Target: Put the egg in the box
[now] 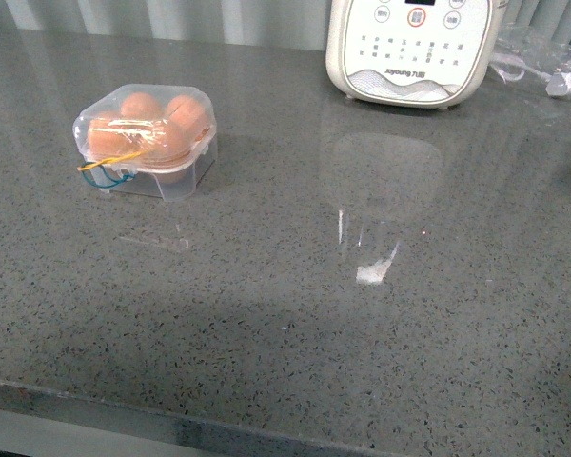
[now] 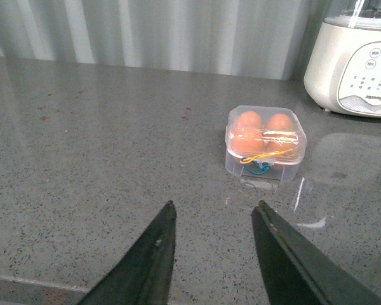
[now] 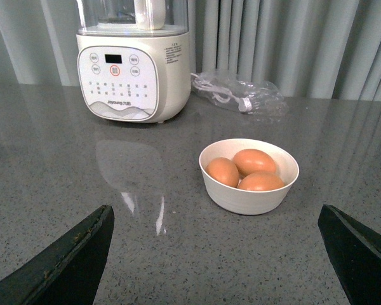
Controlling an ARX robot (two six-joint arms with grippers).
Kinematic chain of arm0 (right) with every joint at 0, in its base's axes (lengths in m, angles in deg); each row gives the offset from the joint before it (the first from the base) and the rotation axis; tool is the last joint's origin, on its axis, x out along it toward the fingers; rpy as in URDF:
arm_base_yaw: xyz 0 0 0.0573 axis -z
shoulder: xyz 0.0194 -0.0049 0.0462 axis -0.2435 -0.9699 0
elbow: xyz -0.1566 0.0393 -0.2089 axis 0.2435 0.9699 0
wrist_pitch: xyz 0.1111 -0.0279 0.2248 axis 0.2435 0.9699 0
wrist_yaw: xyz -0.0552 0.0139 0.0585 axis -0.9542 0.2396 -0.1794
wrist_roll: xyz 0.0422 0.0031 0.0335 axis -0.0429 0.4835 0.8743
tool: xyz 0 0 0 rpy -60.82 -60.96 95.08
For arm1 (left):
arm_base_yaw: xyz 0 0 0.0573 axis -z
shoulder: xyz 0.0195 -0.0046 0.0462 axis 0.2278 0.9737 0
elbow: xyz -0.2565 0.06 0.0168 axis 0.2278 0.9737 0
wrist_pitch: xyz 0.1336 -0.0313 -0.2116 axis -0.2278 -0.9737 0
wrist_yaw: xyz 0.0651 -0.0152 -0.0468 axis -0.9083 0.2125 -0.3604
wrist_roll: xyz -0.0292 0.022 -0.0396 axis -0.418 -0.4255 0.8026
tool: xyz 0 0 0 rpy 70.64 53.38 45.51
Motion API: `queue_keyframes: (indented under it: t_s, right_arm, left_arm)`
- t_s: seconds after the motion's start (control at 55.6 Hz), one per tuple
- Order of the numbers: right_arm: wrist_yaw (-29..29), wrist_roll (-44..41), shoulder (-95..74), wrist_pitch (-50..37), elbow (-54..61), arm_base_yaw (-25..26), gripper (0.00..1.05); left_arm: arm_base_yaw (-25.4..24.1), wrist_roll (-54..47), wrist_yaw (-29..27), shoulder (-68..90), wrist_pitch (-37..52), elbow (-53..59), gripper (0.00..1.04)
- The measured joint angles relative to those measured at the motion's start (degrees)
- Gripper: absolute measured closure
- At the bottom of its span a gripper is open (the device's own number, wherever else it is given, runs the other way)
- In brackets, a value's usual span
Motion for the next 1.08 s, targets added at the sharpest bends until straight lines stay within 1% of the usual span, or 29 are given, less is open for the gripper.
queue_keyframes:
  t_s: [0.018,0.108,0.126,0.18,0.198,0.252,0.27,0.324,1.08]
  right_arm:
    - [0.0,0.0,0.0,0.0,0.0,0.0,0.07]
    - [0.0,0.0,0.0,0.0,0.0,0.0,0.07]
    - [0.0,0.0,0.0,0.0,0.0,0.0,0.07]
    - [0.0,0.0,0.0,0.0,0.0,0.0,0.07]
    - [0.0,0.0,0.0,0.0,0.0,0.0,0.07]
    - [0.0,0.0,0.0,0.0,0.0,0.0,0.07]
    - [0.0,0.0,0.0,0.0,0.0,0.0,0.07]
    - [0.0,0.0,0.0,0.0,0.0,0.0,0.07]
    - [0.0,0.0,0.0,0.0,0.0,0.0,0.07]
  left_arm:
    - [0.0,0.0,0.0,0.0,0.0,0.0,0.55]
    - [0.0,0.0,0.0,0.0,0.0,0.0,0.36]
    - [0.0,0.0,0.0,0.0,0.0,0.0,0.30]
    - [0.0,0.0,0.0,0.0,0.0,0.0,0.20]
    - [0.0,0.0,0.0,0.0,0.0,0.0,0.14]
    - [0.0,0.0,0.0,0.0,0.0,0.0,0.06]
    - [0.0,-0.1,0.0,0.0,0.0,0.0,0.05]
    - [0.0,-0.1,0.0,0.0,0.0,0.0,0.08]
    - [0.0,-0.1,0.0,0.0,0.0,0.0,0.07]
